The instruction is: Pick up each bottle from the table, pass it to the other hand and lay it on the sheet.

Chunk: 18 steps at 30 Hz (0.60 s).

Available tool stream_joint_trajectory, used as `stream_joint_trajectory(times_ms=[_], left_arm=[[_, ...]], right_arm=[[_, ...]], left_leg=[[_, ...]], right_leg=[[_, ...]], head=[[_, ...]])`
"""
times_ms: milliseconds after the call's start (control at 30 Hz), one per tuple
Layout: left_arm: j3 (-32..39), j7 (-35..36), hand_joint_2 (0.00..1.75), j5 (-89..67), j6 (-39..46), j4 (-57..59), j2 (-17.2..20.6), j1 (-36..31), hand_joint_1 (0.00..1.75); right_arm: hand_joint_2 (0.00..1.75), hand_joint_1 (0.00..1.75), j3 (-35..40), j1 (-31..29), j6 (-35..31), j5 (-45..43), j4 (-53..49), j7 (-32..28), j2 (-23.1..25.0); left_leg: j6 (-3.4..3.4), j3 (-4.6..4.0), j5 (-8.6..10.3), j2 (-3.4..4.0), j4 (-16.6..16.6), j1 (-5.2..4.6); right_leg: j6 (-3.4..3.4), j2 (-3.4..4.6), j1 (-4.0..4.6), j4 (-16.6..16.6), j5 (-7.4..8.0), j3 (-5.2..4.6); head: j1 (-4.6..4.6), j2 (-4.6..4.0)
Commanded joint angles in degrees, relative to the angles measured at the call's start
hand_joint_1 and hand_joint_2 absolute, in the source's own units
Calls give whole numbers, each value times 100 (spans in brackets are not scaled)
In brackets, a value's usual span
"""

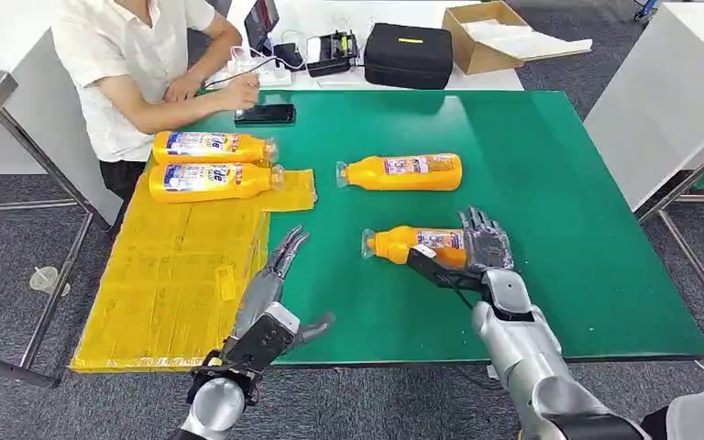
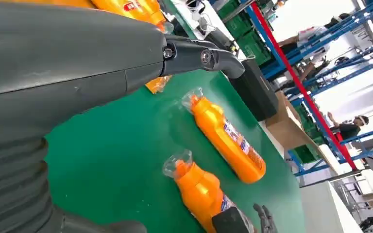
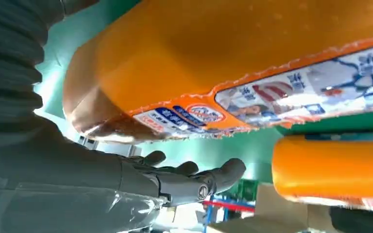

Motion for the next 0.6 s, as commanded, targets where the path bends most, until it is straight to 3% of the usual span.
stream_joint_trajectory(times_ms=[33, 67, 100, 267, 333, 433, 600], left_arm=[[45, -15, 175, 23, -61, 361, -129, -101, 0], [28, -55, 175, 50, -60, 418, -132, -138, 0], [10, -80, 175, 62, -59, 455, -136, -165, 0], [-126, -252, 175, 188, -33, 617, -114, -240, 0], [-150, -261, 175, 208, -21, 614, -96, -249, 0], [-169, -268, 175, 237, -12, 596, -83, -258, 0], [-169, -268, 175, 237, -12, 595, -83, -260, 0]], right_arm=[[175, 101, -196, -249, 407, -333, 1092, -321, -187], [175, 168, -387, -297, 587, -594, 1308, -476, -191], [175, 175, -483, -276, 672, -743, 1409, -644, -232], [175, 175, -910, 51, 686, -1468, 1712, -1541, -575], [175, 175, -848, 59, 695, -1474, 1705, -1599, -636], [175, 175, -836, 24, 744, -1585, 1657, -1691, -648], [175, 175, -832, 15, 745, -1584, 1652, -1690, -639]], left_leg=[[1, 14, -1, -8, -3, 1], [2, 25, -6, -7, 0, 3], [2, 22, -2, -10, -2, 2], [4, 50, -1, -50, -8, 7], [4, 68, -4, -35, -10, 8], [6, 78, -17, -26, 0, 5], [11, 102, -21, -29, -4, 6]], right_leg=[[-12, -14, 4, -6, -3, 20], [-22, -17, 8, -6, -8, 33], [-15, -17, 5, -7, -5, 27], [-25, -62, 12, -23, -14, 69], [-23, -45, 13, -30, -8, 84], [-12, -29, 8, -21, -14, 30], [-5, -27, 9, -26, -22, 55]], head=[[0, 0], [-2, 0], [0, 0], [2, 0], [-2, 0], [0, 0], [0, 0]])
